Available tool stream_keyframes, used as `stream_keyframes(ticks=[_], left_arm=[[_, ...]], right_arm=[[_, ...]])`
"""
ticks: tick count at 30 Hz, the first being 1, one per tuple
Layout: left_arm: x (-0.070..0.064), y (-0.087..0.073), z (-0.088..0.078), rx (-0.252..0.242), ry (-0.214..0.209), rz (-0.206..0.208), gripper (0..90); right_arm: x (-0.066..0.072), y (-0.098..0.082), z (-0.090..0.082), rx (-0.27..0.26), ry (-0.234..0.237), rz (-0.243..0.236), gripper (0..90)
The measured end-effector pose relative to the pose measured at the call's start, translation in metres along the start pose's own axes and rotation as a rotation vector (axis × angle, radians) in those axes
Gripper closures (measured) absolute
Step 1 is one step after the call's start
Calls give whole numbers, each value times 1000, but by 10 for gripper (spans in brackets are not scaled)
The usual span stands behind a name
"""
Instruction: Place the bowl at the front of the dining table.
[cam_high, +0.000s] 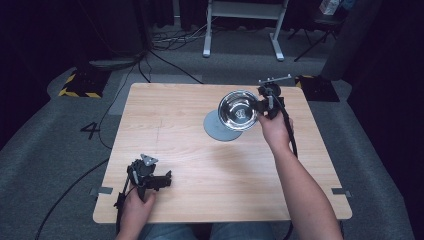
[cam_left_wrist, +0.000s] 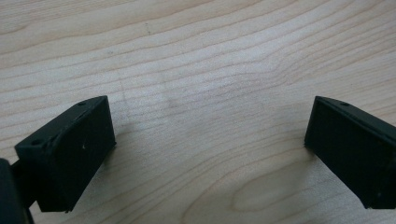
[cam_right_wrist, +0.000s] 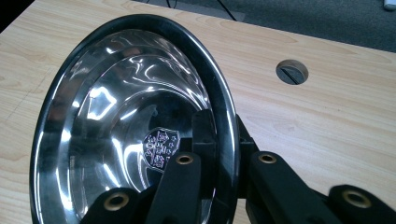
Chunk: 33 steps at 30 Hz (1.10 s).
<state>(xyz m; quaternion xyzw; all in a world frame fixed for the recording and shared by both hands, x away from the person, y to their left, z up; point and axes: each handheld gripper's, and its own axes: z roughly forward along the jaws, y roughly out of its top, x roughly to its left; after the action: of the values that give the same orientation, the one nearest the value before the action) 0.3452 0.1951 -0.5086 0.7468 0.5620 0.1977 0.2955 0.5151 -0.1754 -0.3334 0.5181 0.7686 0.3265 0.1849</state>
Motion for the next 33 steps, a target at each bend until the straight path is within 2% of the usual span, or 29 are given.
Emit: stream_keyframes(ticks=[18,20,28,33], left_arm=[[0,1,1,0,1,-1,15],[0,1,1,0,1,-1,15],[0,2,2,-1,-1,-1,15],[0,3,3,-1,-1,0,14]], right_arm=[[5,36,28,15,-40,13,856],[5,39,32,13,-32,24,856],[11,45,49,37,-43,16,856],[7,48,61,50,-38,39,856]])
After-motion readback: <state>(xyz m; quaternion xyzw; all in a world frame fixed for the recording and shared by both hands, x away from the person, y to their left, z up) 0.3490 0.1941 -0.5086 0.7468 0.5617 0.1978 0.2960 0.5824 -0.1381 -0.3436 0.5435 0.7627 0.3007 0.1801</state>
